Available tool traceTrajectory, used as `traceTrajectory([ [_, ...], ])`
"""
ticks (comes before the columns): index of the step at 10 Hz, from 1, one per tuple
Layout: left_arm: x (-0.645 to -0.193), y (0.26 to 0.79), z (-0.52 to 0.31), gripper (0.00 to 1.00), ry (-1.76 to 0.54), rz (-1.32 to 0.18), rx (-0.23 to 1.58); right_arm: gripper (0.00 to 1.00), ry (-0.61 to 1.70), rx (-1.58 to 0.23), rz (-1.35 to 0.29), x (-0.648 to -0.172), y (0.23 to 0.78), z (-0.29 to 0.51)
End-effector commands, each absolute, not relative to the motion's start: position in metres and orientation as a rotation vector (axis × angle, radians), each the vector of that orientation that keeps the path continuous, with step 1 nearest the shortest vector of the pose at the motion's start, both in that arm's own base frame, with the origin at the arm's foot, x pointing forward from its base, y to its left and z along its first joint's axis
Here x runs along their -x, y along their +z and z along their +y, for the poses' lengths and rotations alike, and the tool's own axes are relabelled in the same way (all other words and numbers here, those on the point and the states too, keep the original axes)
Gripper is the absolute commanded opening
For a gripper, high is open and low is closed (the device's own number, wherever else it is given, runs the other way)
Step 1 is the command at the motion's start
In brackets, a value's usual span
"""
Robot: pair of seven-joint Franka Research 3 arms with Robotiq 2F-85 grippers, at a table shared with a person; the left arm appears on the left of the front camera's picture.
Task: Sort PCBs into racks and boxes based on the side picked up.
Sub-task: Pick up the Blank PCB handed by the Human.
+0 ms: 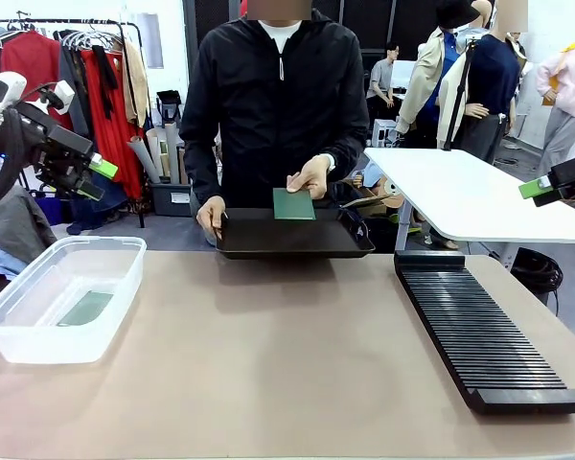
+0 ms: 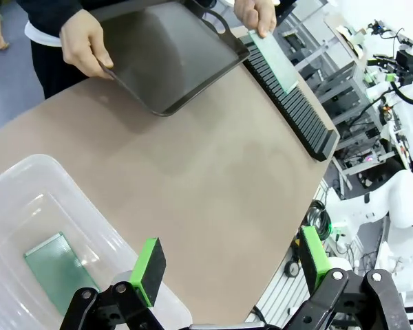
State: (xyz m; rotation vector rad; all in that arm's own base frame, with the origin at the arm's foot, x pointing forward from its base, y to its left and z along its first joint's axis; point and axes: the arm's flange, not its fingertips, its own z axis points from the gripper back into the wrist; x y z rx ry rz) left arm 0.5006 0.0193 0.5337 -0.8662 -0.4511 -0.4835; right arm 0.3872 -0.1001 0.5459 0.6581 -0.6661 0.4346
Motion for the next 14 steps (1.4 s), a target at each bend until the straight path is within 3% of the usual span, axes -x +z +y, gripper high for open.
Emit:
traceTrajectory([
  [1,-0.501,0.535,0.019,1.00,-0.489,-0.451,0.863,1.00,0.432,-0.659,-0.682,-0.388,0.546,-0.099],
  [6,-0.501,0.534,0.019,1.00,-0.484,-0.451,0.866,1.00,0.432,-0.659,-0.682,-0.388,0.546,-0.099],
  [14,-0.558,0.473,-0.045,1.00,-0.545,-0.494,1.170,1.00,0.432,-0.659,-0.682,-0.388,0.546,-0.099],
])
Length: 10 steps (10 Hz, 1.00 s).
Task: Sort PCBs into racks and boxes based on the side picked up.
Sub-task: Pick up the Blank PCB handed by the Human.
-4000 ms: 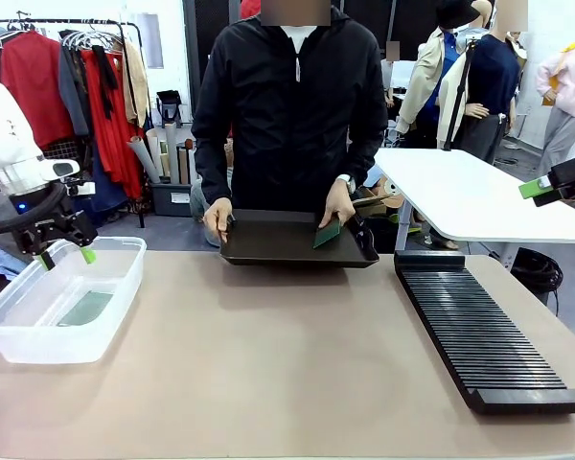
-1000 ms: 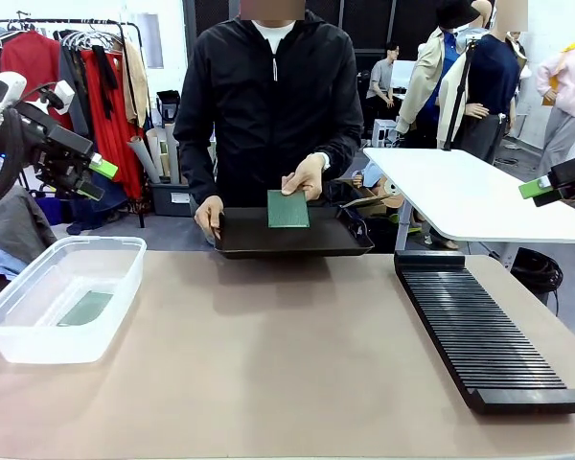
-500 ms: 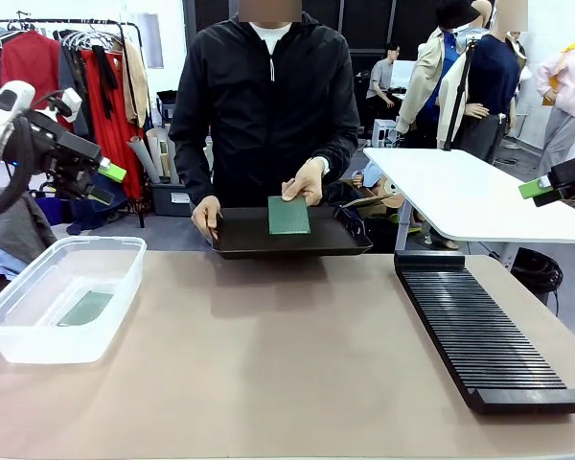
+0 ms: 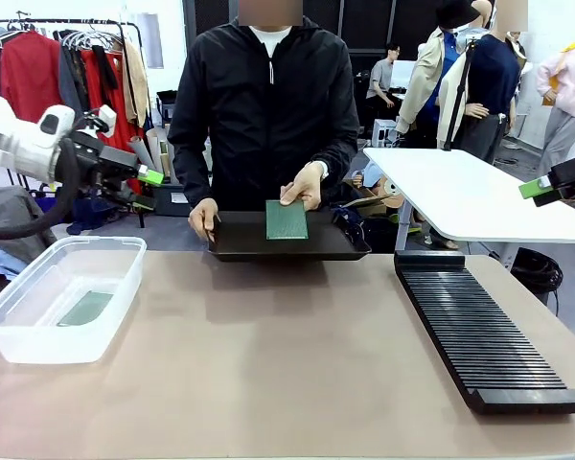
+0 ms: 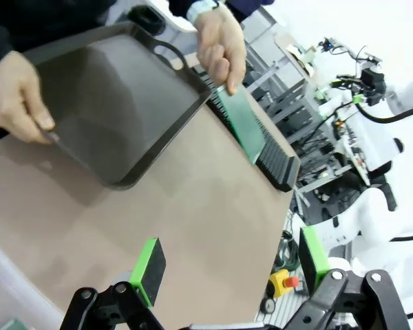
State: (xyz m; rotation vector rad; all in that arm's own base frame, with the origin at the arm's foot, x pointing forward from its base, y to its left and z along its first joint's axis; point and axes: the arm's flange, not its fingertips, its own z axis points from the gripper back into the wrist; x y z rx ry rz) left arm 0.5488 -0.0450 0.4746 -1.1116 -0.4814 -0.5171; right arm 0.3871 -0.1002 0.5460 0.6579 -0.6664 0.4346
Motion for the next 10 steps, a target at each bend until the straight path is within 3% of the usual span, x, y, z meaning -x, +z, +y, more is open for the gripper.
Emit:
traceTrajectory([
  [1,-0.564,0.465,-0.055,1.00,-0.550,-0.478,1.197,1.00,0.432,-0.659,-0.682,-0.388,0.546,-0.099],
  [4,-0.578,0.440,-0.084,1.00,-0.542,-0.450,1.351,1.00,0.432,-0.659,-0.682,-0.388,0.546,-0.099],
  [10,-0.583,0.396,-0.142,1.00,-0.442,-0.462,1.413,1.00,0.432,-0.659,-0.682,-0.388,0.546,-0.099],
])
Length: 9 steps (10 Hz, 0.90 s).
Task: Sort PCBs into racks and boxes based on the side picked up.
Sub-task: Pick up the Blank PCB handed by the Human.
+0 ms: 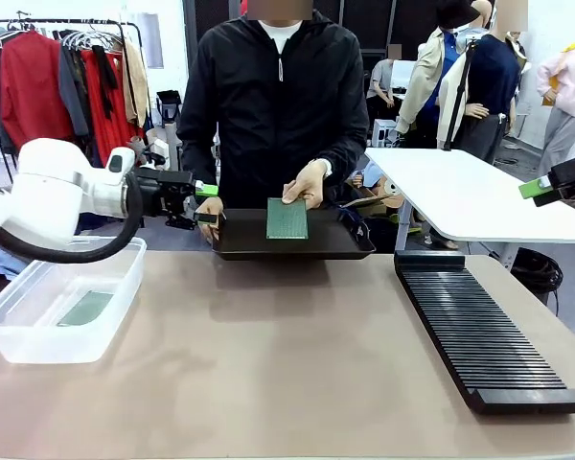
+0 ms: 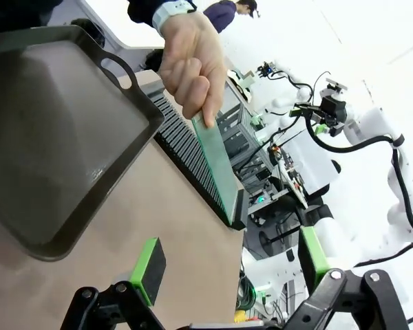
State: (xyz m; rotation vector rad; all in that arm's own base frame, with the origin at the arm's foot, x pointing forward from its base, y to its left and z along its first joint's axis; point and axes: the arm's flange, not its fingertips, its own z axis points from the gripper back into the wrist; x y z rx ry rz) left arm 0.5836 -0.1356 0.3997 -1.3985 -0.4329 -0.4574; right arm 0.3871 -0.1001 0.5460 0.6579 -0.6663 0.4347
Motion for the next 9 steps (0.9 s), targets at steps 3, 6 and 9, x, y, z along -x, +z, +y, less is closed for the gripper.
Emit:
traceTrajectory([
  [3,-0.586,0.375,-0.171,1.00,-0.402,-0.438,1.447,1.00,0.432,-0.659,-0.682,-0.388,0.546,-0.099],
  [6,-0.594,0.365,-0.192,1.00,-0.398,-0.471,1.481,1.00,0.432,-0.659,-0.682,-0.388,0.546,-0.099],
  [9,-0.610,0.360,-0.217,1.00,-0.409,-0.437,1.511,1.00,0.432,-0.659,-0.682,-0.388,0.546,-0.099],
])
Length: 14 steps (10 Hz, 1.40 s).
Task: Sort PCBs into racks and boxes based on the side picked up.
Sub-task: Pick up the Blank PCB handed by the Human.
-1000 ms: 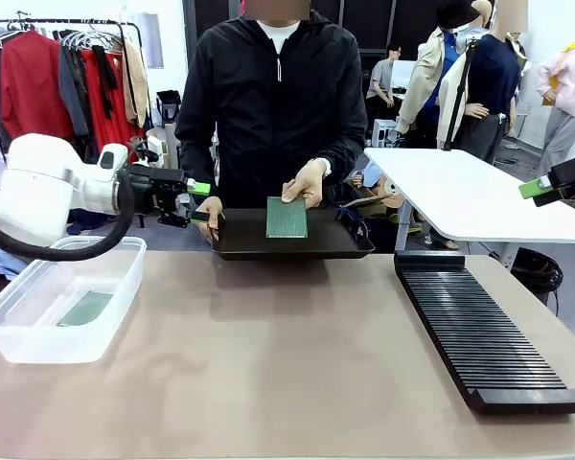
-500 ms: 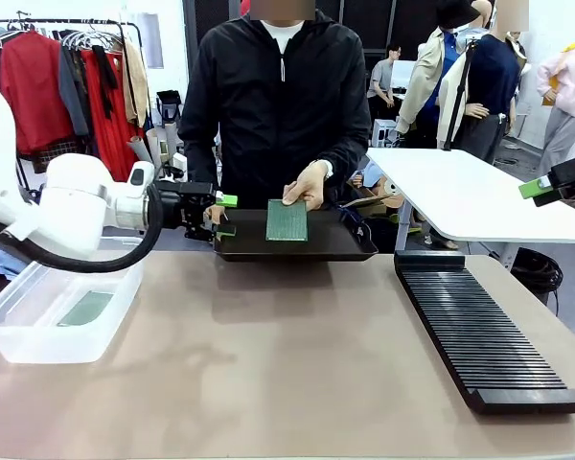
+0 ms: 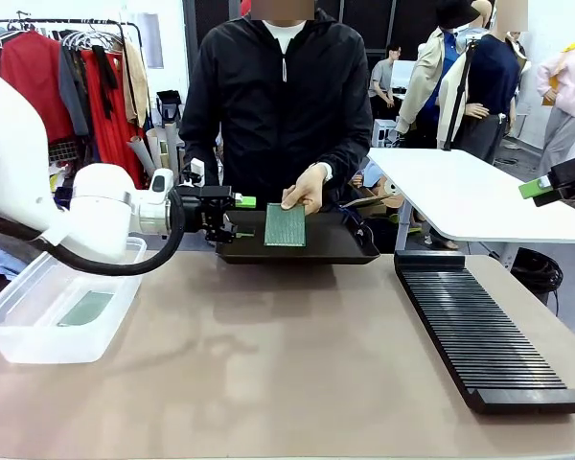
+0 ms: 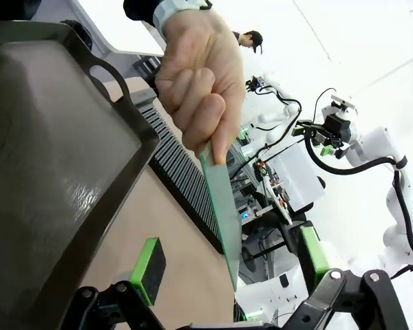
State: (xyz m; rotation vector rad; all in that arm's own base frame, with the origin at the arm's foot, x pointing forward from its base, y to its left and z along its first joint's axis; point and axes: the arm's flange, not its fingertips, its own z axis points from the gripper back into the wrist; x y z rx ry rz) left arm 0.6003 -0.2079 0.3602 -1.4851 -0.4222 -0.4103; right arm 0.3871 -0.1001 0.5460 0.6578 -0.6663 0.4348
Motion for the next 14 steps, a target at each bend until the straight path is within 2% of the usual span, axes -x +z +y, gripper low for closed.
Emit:
traceTrajectory([
  [1,-0.612,0.360,-0.225,1.00,-0.418,-0.418,1.517,1.00,0.432,-0.659,-0.682,-0.388,0.546,-0.099],
  [6,-0.615,0.349,-0.267,1.00,-0.490,-0.346,1.512,1.00,0.432,-0.659,-0.682,-0.388,0.546,-0.099],
  [11,-0.610,0.344,-0.276,1.00,-0.482,-0.348,1.512,1.00,0.432,-0.659,-0.682,-0.388,0.546,-0.099],
  [12,-0.609,0.344,-0.276,0.89,-0.476,-0.349,1.509,1.00,0.432,-0.659,-0.682,-0.388,0.546,-0.099],
  [14,-0.609,0.345,-0.275,0.53,-0.469,-0.342,1.512,1.00,0.432,-0.659,-0.682,-0.388,0.546,-0.099],
])
